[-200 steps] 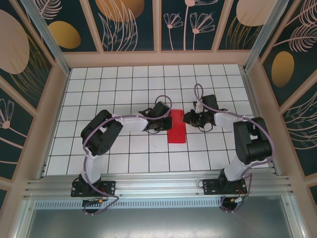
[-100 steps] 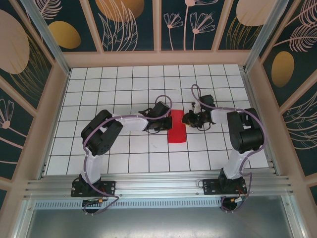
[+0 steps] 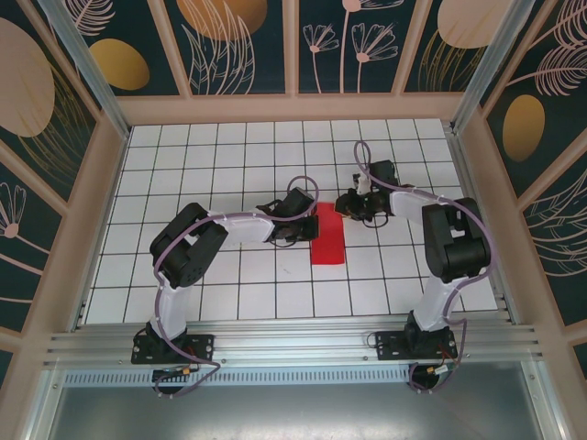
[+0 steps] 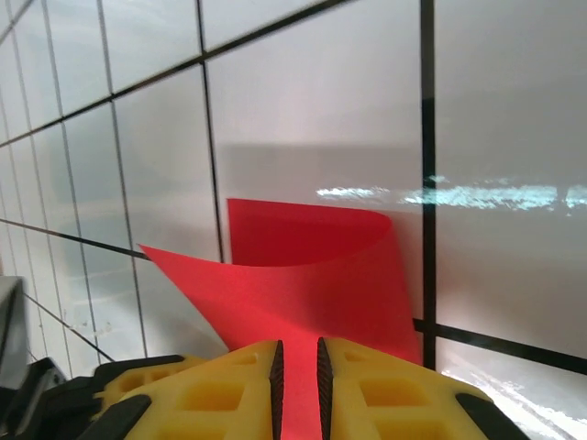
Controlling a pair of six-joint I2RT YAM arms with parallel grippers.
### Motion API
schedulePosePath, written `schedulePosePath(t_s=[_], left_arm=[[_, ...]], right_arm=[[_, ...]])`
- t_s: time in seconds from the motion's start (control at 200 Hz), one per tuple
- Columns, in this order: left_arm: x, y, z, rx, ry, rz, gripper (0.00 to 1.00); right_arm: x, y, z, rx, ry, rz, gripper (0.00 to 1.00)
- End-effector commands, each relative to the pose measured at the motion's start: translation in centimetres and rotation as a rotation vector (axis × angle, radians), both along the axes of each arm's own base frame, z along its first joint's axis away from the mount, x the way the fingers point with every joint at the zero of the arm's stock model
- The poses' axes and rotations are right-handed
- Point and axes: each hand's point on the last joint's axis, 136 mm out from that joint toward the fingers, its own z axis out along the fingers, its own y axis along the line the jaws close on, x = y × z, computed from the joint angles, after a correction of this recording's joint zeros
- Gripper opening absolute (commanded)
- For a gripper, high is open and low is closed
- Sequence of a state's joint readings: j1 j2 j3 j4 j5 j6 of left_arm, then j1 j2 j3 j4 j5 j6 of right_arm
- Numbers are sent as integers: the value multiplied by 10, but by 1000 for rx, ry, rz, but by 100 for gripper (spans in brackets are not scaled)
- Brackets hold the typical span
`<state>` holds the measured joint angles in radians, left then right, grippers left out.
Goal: Fold a paper plane with a square sheet of paper (pick it up from the middle)
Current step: Fold the square sheet of paper in half at the center of the table.
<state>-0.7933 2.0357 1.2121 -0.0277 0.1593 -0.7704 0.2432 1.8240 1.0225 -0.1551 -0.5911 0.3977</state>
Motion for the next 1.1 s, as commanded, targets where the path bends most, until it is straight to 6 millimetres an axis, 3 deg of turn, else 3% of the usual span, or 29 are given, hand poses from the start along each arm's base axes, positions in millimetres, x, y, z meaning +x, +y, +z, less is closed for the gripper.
schedulePosePath(t_s=[0.0,0.21,0.295,0.515,0.621,0.941,1.096], left_arm=[[-27,28,-46,145,116,-10,0],[-28,30,-47,148,117,-8,0],[-29,31,-47,151,117,-9,0],[-30,32,-47,154,117,-7,0],[-30,32,-47,154,117,-8,0],[-28,30,-45,149,113,-6,0],[-29,32,-45,153,113,-6,0]], right_arm=[[-3,-2,-20,-47,35,6,21],[-3,-20,-54,-161,94,-49,21],[-2,-20,-56,-168,102,-51,21],[17,-2,-3,-53,-2,-25,21],[26,1,7,-39,-26,-17,21],[24,-4,-40,-90,67,-35,20],[23,-10,-49,-122,84,-53,20]])
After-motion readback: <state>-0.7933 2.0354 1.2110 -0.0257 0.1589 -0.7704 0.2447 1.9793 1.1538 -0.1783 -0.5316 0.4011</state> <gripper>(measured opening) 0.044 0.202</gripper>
